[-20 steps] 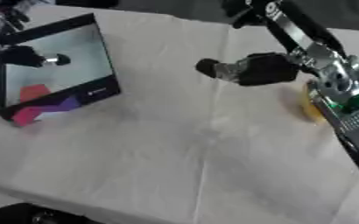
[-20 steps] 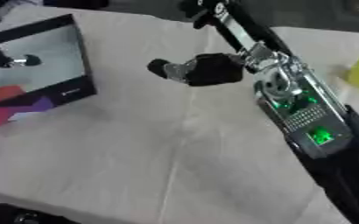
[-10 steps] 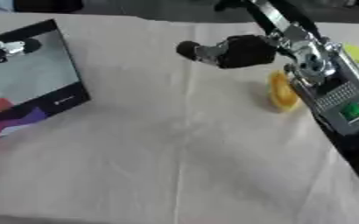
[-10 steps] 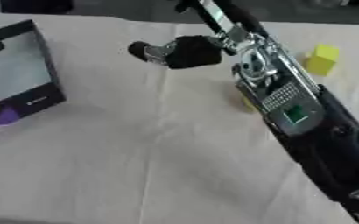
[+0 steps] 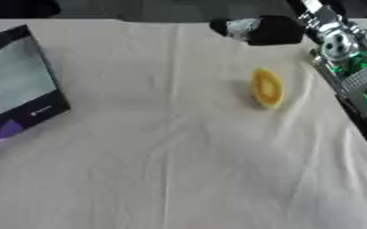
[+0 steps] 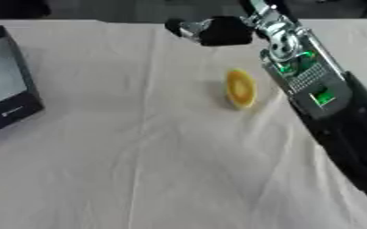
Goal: Pick up the objects with one hand, pass them to the other hand, and then place them into the box on the other side of the table.
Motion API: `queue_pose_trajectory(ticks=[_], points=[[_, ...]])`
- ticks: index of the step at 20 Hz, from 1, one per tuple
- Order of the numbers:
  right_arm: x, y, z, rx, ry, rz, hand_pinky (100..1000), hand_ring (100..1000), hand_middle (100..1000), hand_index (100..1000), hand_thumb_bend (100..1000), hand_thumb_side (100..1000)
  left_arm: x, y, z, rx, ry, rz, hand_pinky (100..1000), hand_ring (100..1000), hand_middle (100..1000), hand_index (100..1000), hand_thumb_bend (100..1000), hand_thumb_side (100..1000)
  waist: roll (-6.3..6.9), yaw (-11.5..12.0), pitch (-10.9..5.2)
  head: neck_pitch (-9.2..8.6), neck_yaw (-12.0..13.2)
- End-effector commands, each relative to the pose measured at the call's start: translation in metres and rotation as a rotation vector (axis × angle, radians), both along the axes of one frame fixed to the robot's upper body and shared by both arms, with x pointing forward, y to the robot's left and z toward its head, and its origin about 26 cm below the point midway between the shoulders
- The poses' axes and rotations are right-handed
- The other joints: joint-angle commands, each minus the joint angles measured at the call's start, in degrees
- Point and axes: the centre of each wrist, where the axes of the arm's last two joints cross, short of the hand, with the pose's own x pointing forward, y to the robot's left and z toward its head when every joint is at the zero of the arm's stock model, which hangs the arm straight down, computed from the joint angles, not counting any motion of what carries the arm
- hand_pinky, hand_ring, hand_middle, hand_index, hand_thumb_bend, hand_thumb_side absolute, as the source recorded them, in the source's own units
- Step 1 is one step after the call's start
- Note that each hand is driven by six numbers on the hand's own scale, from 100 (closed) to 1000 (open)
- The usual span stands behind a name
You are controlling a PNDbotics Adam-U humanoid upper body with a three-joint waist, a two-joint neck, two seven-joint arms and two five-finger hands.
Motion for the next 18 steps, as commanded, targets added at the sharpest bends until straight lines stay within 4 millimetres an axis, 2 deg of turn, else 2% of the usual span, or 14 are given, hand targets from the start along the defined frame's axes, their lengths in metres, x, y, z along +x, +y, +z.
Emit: queue_pose_trajectory(ticks=[1, 6, 11, 12, 13, 18], points=[[0.014, -0.031, 0.015, -0.010, -0.011, -0.056, 883, 771, 808, 847, 618, 445, -0.004, 0.003, 0.011, -0.004, -0.043, 0.004, 778, 665, 610, 772, 854, 396, -0.73, 0.1, -0.92, 0.33, -1.3], [0.035, -0.071, 0.017, -0.051, 0.024, -0.126, 895, 785, 816, 844, 605, 445, -0.005, 0.002, 0.010, -0.008, -0.051, -0.010, 779, 663, 606, 766, 846, 391, -0.84, 0.0, -0.95, 0.33, -2.3], [0.052, -0.107, 0.029, -0.150, 0.089, -0.133, 916, 819, 835, 856, 598, 427, -0.006, 0.002, 0.009, -0.012, -0.062, -0.028, 781, 664, 605, 766, 844, 393, -0.78, 0.1, -0.89, 0.33, -2.9], [0.054, -0.113, 0.032, -0.182, 0.107, -0.127, 920, 824, 839, 858, 556, 436, -0.006, 0.002, 0.009, -0.012, -0.062, -0.031, 781, 664, 605, 766, 843, 393, -0.78, 0.1, -0.86, 0.33, -3.1], [0.056, -0.119, 0.035, -0.217, 0.124, -0.122, 923, 826, 854, 865, 595, 422, -0.006, 0.001, 0.009, -0.012, -0.060, -0.034, 781, 664, 604, 765, 842, 394, -0.77, 0.1, -0.84, 0.33, -3.3], [0.066, -0.144, 0.052, -0.401, 0.255, -0.099, 944, 853, 865, 870, 602, 410, -0.006, 0.002, 0.008, 0.012, -0.044, -0.038, 782, 666, 606, 764, 842, 395, -0.70, 0.2, -0.73, 0.33, -3.7]])
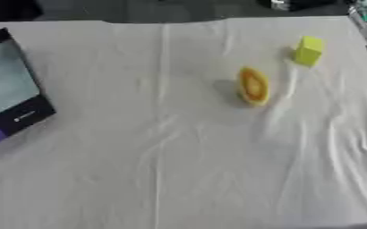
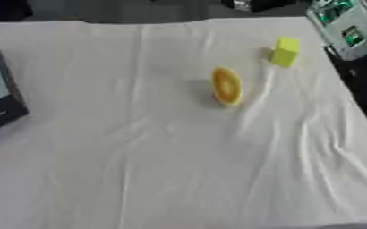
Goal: Pick up the objects with one hand, pass them to the other hand, and then place them into the box on the other side of the table.
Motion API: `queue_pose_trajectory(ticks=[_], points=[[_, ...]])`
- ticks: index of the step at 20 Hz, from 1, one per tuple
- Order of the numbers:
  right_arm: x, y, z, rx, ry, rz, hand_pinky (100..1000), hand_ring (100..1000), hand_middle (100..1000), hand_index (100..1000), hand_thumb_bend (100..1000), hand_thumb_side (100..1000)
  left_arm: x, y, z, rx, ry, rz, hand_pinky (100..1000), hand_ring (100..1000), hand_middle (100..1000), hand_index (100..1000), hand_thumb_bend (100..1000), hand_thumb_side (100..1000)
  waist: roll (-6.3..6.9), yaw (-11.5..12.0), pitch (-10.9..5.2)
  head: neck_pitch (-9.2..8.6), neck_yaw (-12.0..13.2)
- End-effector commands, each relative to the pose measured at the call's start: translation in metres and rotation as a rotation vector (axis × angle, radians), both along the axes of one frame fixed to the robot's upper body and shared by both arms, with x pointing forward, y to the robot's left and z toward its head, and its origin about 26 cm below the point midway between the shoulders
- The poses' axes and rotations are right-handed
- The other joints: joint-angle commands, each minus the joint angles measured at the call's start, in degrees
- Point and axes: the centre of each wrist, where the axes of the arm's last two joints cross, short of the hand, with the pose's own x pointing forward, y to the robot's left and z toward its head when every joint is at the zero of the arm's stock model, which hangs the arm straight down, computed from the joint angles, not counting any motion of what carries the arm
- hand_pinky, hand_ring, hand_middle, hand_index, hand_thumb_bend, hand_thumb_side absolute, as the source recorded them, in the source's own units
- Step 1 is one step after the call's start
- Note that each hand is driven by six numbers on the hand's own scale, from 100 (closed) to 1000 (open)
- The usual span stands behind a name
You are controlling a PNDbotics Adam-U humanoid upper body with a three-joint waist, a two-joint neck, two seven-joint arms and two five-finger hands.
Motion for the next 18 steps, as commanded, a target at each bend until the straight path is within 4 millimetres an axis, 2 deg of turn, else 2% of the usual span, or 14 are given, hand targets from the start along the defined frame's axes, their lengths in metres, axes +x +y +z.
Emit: queue_pose_trajectory(ticks=[1, 3, 4, 5, 7, 13, 18], points=[[-0.001, -0.025, 0.024, -0.118, 0.059, -0.019, 945, 856, 866, 871, 602, 406, -0.003, 0.003, 0.011, 0.028, -0.023, 0.001, 783, 667, 607, 765, 841, 395, -0.46, 0.1, -0.70, 0.31, -0.4], [0.002, -0.035, 0.030, -0.155, 0.104, -0.024, 955, 876, 872, 875, 606, 396, -0.003, 0.004, 0.011, 0.031, -0.024, 0.004, 783, 667, 607, 765, 840, 396, -0.42, 0.1, -0.65, 0.31, -0.8], [0.003, -0.039, 0.033, -0.170, 0.123, -0.026, 956, 879, 871, 876, 560, 405, -0.003, 0.004, 0.011, 0.032, -0.024, 0.005, 783, 668, 607, 764, 840, 397, -0.39, 0.2, -0.62, 0.31, -0.9], [0.004, -0.042, 0.035, -0.179, 0.141, -0.028, 957, 881, 874, 876, 608, 389, -0.003, 0.004, 0.011, 0.032, -0.024, 0.005, 783, 668, 607, 764, 839, 397, -0.37, 0.2, -0.60, 0.31, -1.0], [0.007, -0.047, 0.040, -0.196, 0.171, -0.029, 962, 889, 878, 878, 610, 382, -0.002, 0.003, 0.011, 0.032, -0.023, 0.005, 783, 668, 607, 764, 838, 397, -0.34, 0.1, -0.55, 0.01, -1.4], [0.013, -0.051, 0.050, -0.256, 0.223, -0.037, 973, 906, 888, 884, 614, 360, -0.003, 0.002, 0.013, 0.033, -0.030, 0.005, 784, 668, 607, 763, 833, 397, -0.14, 0.2, -0.31, -3.13, -3.3], [0.019, -0.051, 0.054, -0.308, 0.256, -0.054, 982, 917, 891, 887, 611, 315, -0.002, 0.002, 0.013, 0.031, -0.032, 0.007, 784, 669, 606, 762, 831, 397, 0.00, 0.3, -0.01, -3.91, -3.7]])
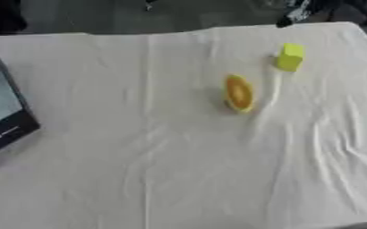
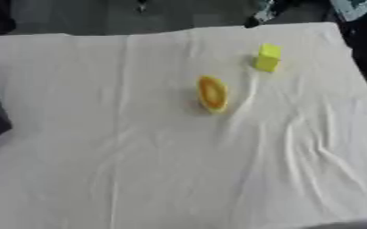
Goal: Pick up the objects with one hand, pass them to the other hand, and then place them into the box on the other side of the table.
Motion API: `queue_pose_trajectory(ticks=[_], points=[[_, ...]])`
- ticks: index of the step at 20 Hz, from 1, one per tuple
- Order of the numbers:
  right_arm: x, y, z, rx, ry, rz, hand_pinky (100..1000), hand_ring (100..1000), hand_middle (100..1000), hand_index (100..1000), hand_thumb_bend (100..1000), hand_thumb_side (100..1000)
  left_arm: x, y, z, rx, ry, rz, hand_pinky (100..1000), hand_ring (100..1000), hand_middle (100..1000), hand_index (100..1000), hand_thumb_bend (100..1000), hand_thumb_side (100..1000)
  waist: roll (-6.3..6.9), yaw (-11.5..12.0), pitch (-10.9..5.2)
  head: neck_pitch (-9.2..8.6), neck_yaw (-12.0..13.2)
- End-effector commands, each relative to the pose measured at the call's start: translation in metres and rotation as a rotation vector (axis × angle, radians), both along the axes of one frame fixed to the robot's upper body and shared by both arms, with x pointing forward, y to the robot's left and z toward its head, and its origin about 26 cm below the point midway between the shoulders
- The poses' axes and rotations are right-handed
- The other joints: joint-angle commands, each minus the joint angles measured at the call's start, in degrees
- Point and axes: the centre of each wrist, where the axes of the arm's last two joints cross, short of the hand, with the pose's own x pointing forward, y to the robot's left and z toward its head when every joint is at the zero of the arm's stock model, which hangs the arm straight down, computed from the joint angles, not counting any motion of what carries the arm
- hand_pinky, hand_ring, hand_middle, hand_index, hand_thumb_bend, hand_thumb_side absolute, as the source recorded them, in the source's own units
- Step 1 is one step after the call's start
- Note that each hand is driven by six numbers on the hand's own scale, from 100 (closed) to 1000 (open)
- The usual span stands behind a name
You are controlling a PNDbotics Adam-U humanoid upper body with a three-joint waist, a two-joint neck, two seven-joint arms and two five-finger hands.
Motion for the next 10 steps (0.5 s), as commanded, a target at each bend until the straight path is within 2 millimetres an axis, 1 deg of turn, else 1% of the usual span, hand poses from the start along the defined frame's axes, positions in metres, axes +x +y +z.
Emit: queue_pose_trajectory(ticks=[1, 10], points=[[-0.0015, -0.0056, 0.0162, -0.038, -0.004, -0.023, 983, 919, 892, 888, 611, 313, -0.0020, 0.0021, 0.0129, 0.021, -0.037, 0.007, 784, 669, 606, 762, 831, 397, 0.01, 0.2, 0.05, -0.79, -0.3], [0.0049, -0.0122, 0.0147, -0.121, 0.078, -0.077, 994, 935, 900, 896, 604, 271, -0.0012, 0.0007, 0.0153, 0.025, -0.043, 0.013, 782, 669, 604, 759, 829, 397, -0.27, 0.9, 1.42, -0.64, -0.3]])
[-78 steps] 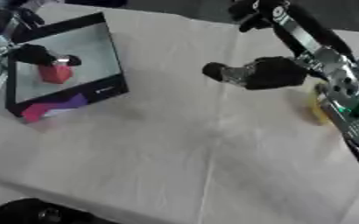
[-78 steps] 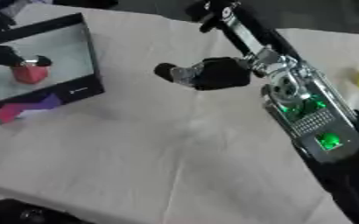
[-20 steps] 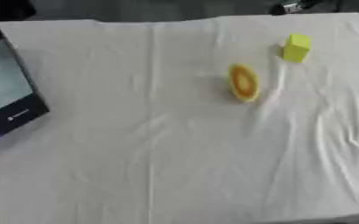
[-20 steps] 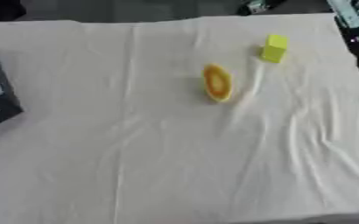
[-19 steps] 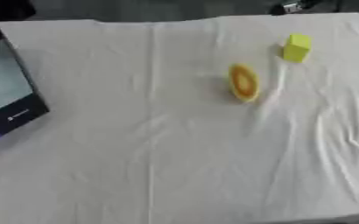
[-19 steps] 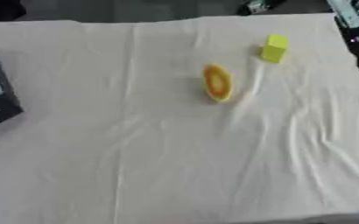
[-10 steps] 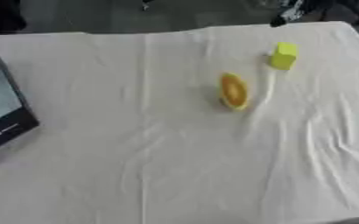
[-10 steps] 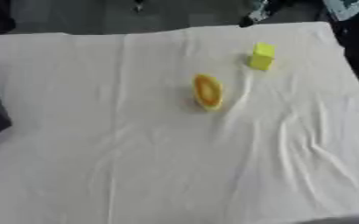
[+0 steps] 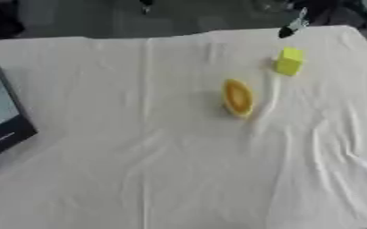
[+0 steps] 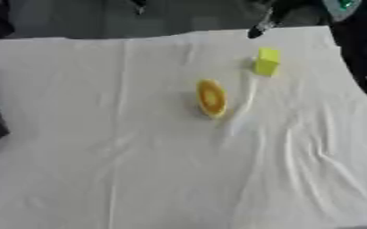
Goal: Pick up the objects with one hand, pass them to the other hand, and then place them into the box on the other side of the table.
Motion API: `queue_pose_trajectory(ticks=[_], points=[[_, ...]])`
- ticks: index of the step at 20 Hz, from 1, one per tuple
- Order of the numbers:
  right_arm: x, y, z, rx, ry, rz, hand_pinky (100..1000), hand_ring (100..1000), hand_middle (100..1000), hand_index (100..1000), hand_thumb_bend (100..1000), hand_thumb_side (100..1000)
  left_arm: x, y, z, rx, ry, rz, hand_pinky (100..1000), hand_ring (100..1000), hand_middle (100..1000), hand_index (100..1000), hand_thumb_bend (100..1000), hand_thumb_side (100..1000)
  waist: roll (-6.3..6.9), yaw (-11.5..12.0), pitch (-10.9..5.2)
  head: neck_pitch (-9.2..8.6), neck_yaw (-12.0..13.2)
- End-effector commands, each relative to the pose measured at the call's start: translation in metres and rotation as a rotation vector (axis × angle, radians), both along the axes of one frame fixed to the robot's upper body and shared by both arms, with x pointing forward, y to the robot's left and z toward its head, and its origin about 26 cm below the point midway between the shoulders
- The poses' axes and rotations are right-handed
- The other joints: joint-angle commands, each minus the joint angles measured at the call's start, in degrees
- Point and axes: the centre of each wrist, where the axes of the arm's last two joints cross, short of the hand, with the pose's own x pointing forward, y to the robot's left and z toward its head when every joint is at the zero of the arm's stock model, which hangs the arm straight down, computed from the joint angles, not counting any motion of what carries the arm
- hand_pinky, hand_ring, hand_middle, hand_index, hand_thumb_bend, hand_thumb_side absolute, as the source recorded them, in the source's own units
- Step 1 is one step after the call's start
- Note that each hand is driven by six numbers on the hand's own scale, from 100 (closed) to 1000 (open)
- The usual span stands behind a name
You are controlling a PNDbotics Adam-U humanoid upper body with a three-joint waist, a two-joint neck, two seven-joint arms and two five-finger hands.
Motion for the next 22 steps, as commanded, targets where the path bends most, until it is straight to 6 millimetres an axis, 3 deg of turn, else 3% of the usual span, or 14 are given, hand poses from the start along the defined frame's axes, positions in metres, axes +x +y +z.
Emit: queue_pose_trajectory(ticks=[1, 22], points=[[-0.005, -0.008, 0.015, -0.030, -0.017, -0.029, 995, 935, 901, 897, 605, 269, -0.002, 0.002, 0.013, 0.018, -0.037, 0.008, 782, 669, 604, 758, 829, 397, -0.30, 0.1, 0.24, -0.45, -0.1], [-0.001, -0.030, -0.009, -0.101, 0.065, -0.137, 1000, 943, 902, 898, 603, 235, -0.002, -0.001, 0.013, 0.021, -0.037, 0.009, 784, 671, 594, 743, 817, 397, -0.10, 0.4, 1.30, -0.44, 0.1]])
